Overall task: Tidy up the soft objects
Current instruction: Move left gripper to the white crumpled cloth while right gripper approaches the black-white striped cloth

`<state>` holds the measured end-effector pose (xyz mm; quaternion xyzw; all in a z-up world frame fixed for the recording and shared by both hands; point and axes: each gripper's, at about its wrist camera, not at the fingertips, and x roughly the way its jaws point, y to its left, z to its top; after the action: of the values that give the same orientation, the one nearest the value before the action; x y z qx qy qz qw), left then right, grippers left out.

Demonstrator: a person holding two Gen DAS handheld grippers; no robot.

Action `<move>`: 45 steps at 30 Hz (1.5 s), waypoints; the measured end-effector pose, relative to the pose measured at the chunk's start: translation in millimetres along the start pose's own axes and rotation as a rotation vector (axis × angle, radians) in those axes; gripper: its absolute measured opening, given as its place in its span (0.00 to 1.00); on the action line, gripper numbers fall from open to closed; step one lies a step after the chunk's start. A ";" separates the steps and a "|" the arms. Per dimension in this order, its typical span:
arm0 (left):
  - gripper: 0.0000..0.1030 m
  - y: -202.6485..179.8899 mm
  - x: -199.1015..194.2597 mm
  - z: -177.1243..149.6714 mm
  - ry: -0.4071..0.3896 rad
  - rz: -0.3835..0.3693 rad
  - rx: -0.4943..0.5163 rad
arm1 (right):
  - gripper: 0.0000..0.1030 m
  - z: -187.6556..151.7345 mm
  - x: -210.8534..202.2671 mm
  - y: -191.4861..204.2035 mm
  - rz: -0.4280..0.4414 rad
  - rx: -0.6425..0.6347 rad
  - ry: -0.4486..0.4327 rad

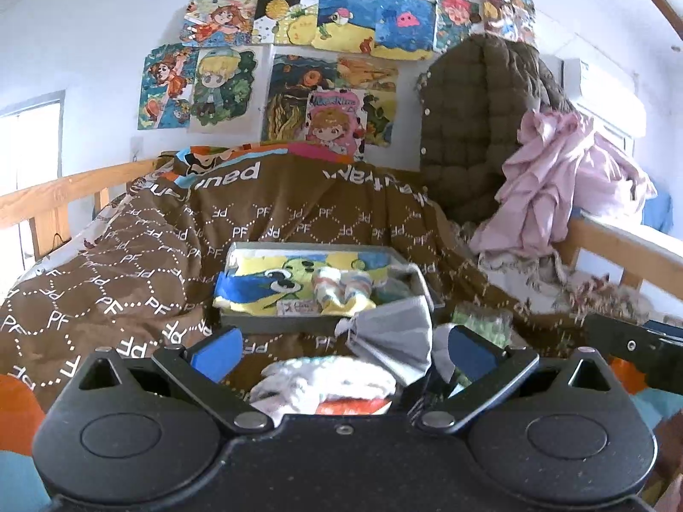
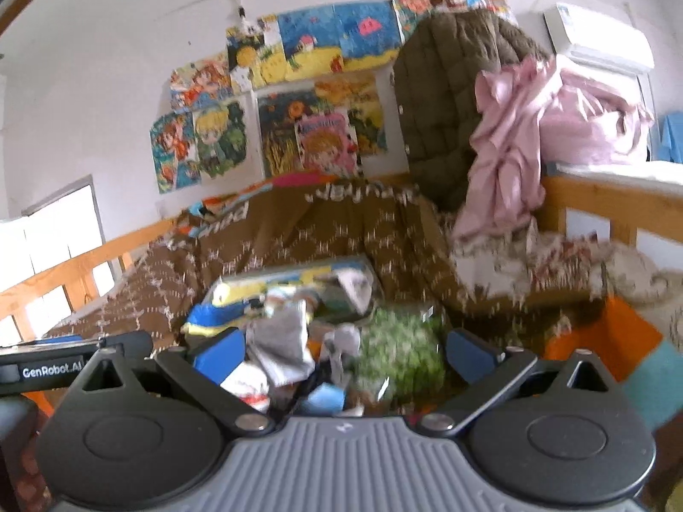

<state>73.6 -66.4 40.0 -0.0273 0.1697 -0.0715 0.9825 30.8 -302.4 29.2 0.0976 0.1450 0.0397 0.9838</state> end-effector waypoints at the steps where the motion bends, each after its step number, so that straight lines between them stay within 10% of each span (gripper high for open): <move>1: 0.99 1.5 -0.4 -2.7 0.008 0.001 0.000 | 1.00 -4.0 -1.7 1.3 -0.006 0.010 0.019; 24: 0.99 34.3 -3.6 -39.3 0.084 0.062 0.001 | 1.00 -38.6 18.5 36.9 -0.048 -0.134 0.226; 45: 0.99 40.6 42.4 -38.8 0.105 -0.011 0.134 | 0.95 -36.2 76.4 42.0 0.089 -0.205 0.333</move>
<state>105.3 -33.8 -13.7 0.0413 0.2158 -0.0896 0.9714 91.0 -246.6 -17.5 -0.0047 0.2963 0.1135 0.9483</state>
